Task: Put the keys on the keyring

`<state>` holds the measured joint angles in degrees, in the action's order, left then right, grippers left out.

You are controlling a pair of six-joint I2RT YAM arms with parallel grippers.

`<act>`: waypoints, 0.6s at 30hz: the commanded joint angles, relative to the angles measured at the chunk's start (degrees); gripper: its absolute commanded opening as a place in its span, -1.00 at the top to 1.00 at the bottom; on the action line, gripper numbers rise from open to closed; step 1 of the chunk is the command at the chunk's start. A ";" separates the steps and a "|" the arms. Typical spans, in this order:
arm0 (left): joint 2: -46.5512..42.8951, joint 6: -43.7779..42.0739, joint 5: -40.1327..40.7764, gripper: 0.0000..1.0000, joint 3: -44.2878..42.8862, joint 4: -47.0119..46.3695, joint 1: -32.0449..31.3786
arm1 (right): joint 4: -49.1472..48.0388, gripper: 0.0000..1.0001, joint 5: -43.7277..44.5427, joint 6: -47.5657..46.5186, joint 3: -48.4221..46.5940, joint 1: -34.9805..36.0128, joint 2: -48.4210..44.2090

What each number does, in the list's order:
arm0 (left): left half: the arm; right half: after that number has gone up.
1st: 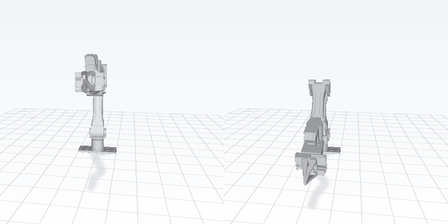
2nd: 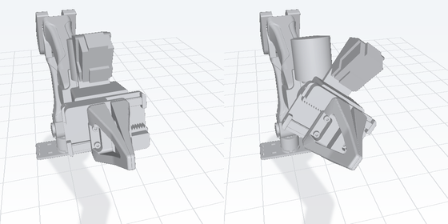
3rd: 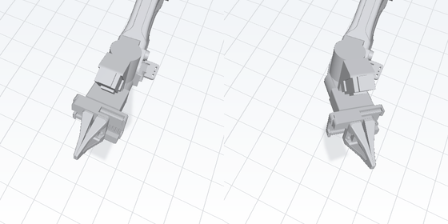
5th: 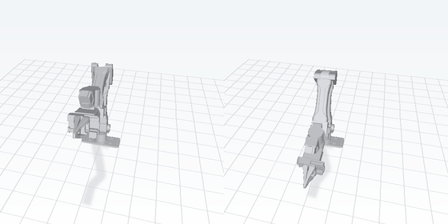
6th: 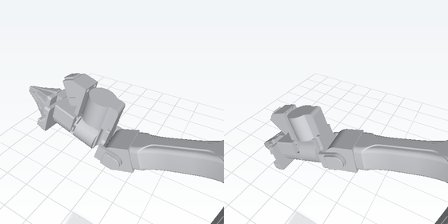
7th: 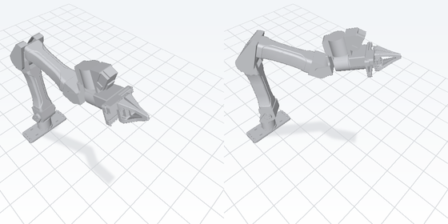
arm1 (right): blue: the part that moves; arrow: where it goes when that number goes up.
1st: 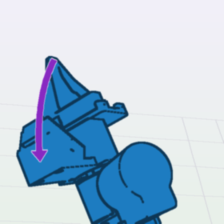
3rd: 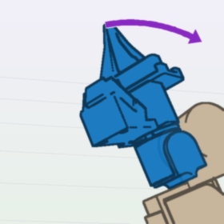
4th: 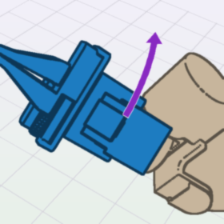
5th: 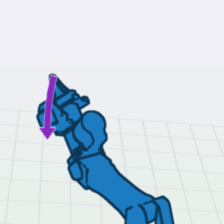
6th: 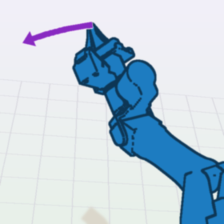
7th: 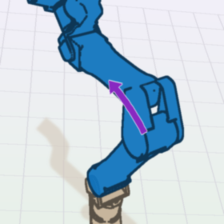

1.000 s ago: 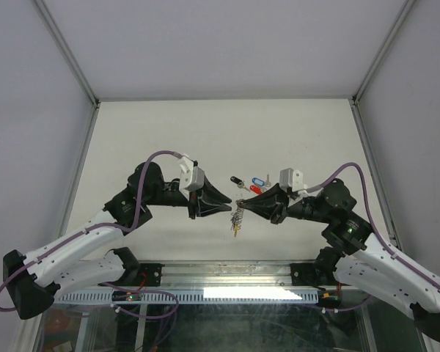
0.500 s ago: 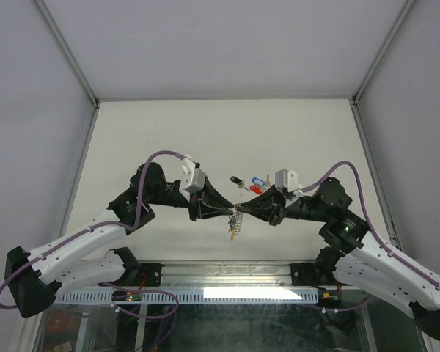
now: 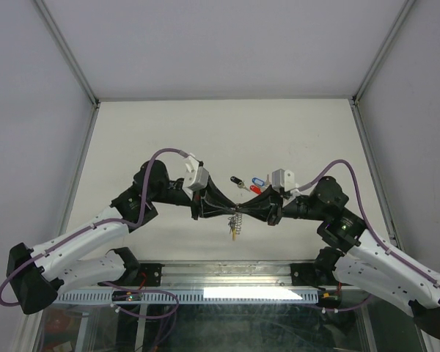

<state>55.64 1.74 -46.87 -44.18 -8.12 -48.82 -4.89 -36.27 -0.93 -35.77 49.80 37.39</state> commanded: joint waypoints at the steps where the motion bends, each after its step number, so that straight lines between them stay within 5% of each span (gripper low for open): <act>1: 0.66 -0.95 -1.83 0.63 -2.71 -1.94 -0.58 | -5.39 1.00 -0.80 0.48 -2.29 0.09 -0.21; 18: 1.26 -2.07 -2.43 1.00 -3.53 -0.40 -0.60 | -6.10 1.00 -0.69 0.93 -2.04 0.11 0.06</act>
<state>56.88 1.04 -48.47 -45.08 -7.75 -48.77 -5.10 -36.53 -0.30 -35.77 49.76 37.52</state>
